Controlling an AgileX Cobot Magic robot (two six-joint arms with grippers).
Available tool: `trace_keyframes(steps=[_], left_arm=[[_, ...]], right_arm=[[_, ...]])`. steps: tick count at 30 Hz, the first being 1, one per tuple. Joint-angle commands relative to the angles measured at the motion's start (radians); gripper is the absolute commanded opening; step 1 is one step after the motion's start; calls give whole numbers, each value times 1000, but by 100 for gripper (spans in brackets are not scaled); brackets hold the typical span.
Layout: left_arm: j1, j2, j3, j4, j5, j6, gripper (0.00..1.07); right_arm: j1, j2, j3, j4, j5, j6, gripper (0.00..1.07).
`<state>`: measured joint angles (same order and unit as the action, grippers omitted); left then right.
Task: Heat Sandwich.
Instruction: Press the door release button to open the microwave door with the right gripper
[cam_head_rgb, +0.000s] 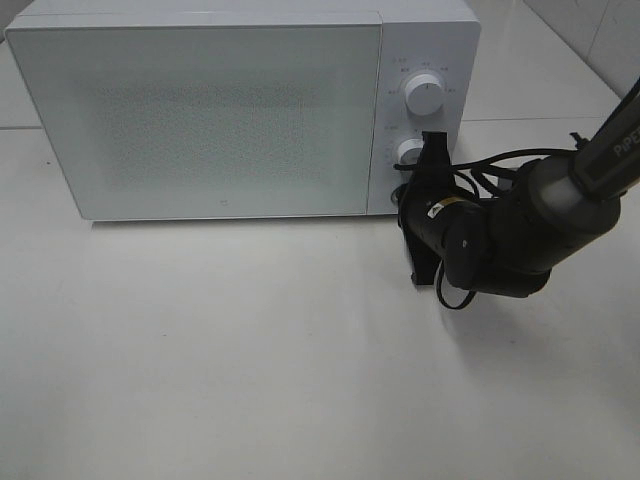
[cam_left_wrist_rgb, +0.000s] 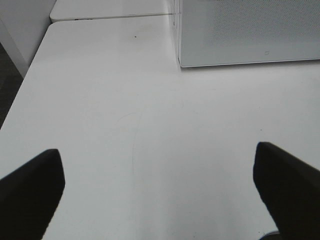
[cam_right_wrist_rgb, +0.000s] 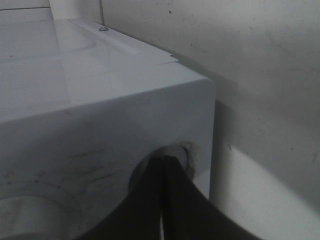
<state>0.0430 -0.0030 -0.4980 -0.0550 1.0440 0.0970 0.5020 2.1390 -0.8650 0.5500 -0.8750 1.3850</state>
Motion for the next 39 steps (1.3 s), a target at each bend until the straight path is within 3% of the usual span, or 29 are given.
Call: trace_keyframes(steps=[1, 12, 39], left_arm=[[4, -27, 4, -1, -9, -1, 97], [4, -27, 4, -1, -9, -1, 97], [4, -27, 4, -1, -9, -1, 97]], right_arm=[[-15, -19, -57, 12, -250, -36, 0], [-39, 12, -184, -7, -247, -102, 0], [-39, 1, -182, -6, -145, -116, 0]])
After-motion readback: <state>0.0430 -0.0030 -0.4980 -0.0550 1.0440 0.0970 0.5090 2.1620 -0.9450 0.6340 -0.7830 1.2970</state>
